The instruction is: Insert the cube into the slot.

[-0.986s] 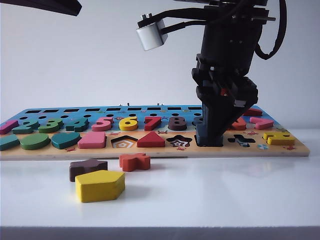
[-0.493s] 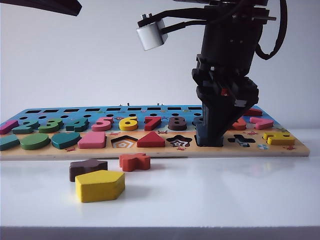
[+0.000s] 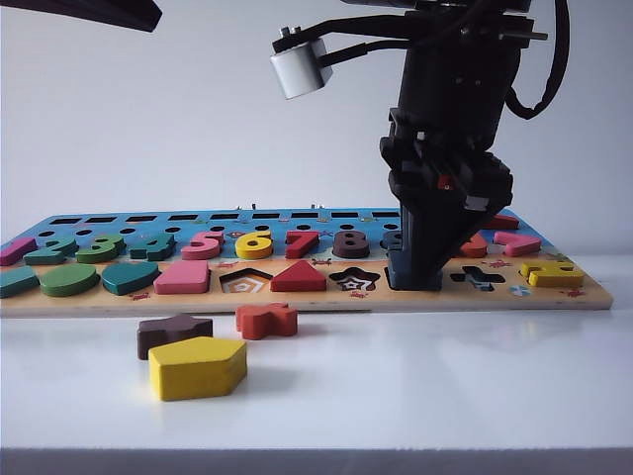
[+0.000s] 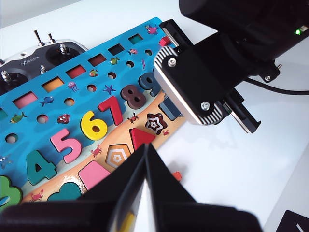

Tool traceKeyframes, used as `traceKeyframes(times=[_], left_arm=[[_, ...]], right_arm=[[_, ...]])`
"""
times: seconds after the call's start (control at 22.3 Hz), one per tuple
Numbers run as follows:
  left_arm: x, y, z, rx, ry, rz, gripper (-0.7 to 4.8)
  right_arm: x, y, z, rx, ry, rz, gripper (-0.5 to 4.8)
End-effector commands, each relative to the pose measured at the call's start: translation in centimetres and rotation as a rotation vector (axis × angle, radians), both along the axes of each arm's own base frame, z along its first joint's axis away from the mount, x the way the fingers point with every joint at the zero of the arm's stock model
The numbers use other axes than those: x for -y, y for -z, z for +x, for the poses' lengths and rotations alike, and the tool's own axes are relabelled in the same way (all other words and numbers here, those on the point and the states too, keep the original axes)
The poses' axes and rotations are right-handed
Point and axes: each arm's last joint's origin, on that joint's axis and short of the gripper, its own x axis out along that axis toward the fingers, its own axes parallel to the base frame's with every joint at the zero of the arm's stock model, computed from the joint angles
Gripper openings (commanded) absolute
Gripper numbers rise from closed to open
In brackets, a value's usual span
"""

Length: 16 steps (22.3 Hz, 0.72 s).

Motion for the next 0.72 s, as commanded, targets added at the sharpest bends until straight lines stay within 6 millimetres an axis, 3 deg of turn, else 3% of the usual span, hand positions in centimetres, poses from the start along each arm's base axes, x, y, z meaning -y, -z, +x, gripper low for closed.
traceKeyframes(times=[0.04,0.72], left_arm=[[0.04,-0.20,0.04,0.017,0.001,-0.008,0.17],[0.04,-0.20,0.04,0.017,0.001,-0.008,0.17]], right_arm=[[-0.02,-0.17,-0.10,-0.011,-0.002,0.006,-0.06],[-0.01,-0.13,-0.21,-0.034,-0.012,0.016,-0.05]])
